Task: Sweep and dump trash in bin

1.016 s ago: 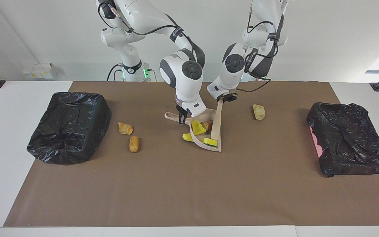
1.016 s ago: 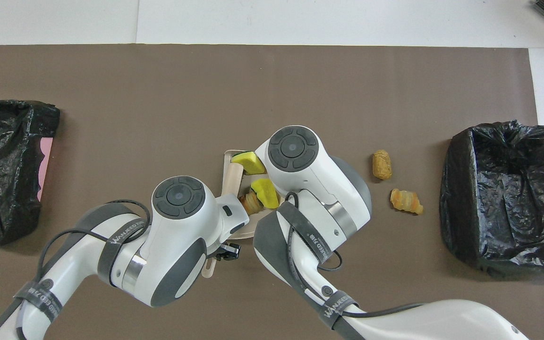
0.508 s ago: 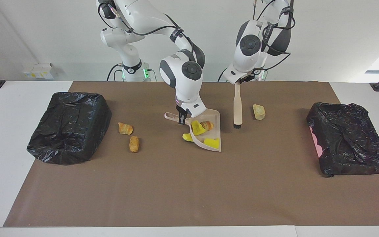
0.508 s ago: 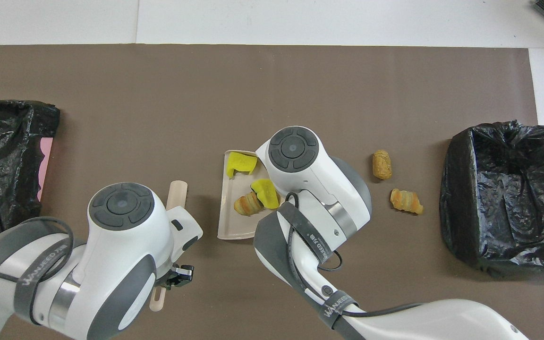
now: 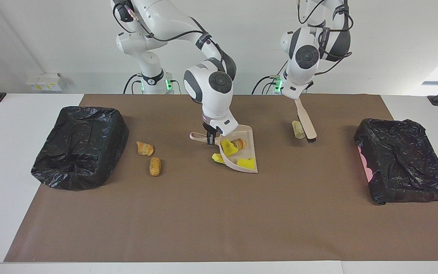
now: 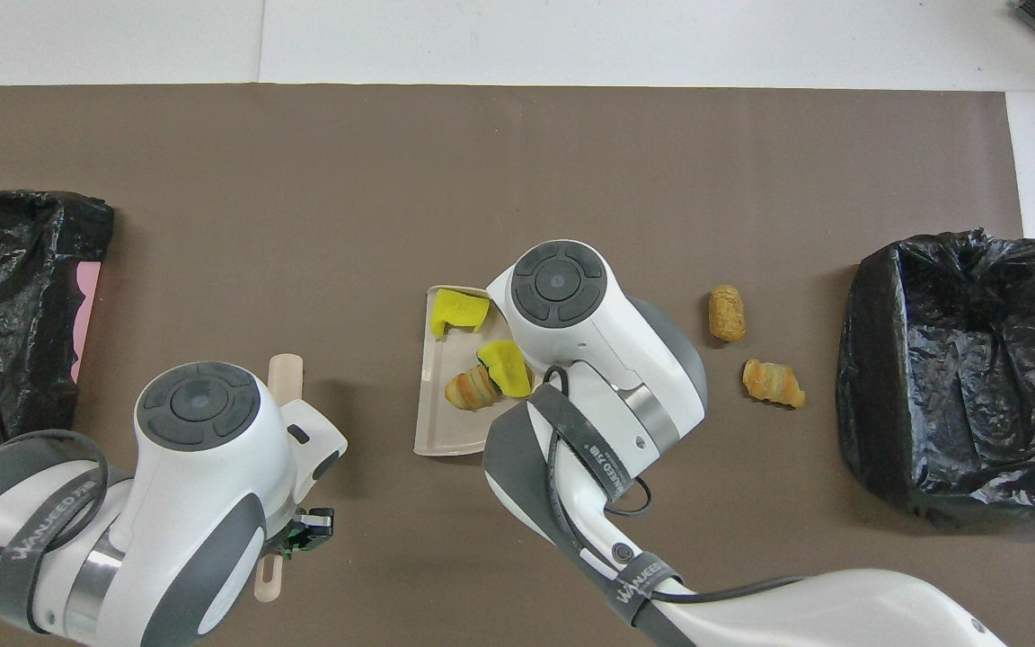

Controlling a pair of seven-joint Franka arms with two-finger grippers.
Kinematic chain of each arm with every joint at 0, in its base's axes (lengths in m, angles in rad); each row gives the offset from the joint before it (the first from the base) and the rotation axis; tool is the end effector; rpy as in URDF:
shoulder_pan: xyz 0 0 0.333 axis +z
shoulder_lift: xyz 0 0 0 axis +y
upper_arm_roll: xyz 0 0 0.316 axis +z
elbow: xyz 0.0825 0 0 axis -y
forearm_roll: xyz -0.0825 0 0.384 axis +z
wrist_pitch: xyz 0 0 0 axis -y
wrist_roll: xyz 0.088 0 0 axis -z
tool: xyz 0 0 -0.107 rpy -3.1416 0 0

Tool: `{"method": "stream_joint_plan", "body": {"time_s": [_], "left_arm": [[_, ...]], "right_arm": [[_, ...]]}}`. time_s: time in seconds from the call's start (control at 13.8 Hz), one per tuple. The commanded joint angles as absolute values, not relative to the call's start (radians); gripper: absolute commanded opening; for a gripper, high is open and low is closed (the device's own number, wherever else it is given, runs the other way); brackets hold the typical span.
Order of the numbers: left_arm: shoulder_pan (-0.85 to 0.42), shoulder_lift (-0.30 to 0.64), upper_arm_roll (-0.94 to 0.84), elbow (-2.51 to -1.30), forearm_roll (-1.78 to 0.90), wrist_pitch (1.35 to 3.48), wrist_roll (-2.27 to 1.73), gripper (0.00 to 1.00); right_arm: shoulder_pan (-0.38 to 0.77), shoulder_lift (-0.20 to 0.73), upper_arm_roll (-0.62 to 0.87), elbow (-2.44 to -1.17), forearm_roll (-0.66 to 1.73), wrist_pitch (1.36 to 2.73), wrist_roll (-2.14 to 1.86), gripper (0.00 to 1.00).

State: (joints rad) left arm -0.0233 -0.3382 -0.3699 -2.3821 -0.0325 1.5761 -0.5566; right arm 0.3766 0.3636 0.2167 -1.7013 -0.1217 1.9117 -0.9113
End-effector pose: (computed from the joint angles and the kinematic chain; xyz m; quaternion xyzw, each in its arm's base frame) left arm 0.3532 -0.1527 0.4126 -0.9636 -0.1069 0.1967 0.1464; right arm 0.5397 0.3390 0.3750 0.7141 0.6962 -0.0734 0.0055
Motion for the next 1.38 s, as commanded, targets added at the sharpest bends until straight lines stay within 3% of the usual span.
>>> {"method": "stream_joint_plan", "body": {"time_s": [0.0, 0.36, 0.73, 0.94, 1.31], "left_arm": [[-0.015, -0.463, -0.361, -2.520, -0.025, 1.644, -0.597, 0.00], [-0.040, -0.445, -0.362, -2.582, -0.047, 1.725, -0.709, 0.00], [-0.098, -0.275, -0.367, -2.559, -0.175, 1.978, -0.716, 0.00], [-0.115, -0.149, -0.370, -2.481, -0.207, 2.097, -0.710, 0.00], [-0.146, -0.094, -0.406, -2.427, -0.209, 2.193, -0.634, 0.00]], "right_arm": [[0.362, 0.359, 0.225, -1.718, -0.141, 1.939, -0.956, 0.00], [0.362, 0.359, 0.225, -1.721, -0.144, 1.944, -0.954, 0.00], [0.364, 0.359, 0.225, -1.723, -0.144, 1.944, -0.948, 0.00], [0.362, 0.356, 0.225, -1.732, -0.144, 1.957, -0.945, 0.00], [0.362, 0.353, 0.225, -1.752, -0.144, 1.985, -0.925, 0.00]]}}
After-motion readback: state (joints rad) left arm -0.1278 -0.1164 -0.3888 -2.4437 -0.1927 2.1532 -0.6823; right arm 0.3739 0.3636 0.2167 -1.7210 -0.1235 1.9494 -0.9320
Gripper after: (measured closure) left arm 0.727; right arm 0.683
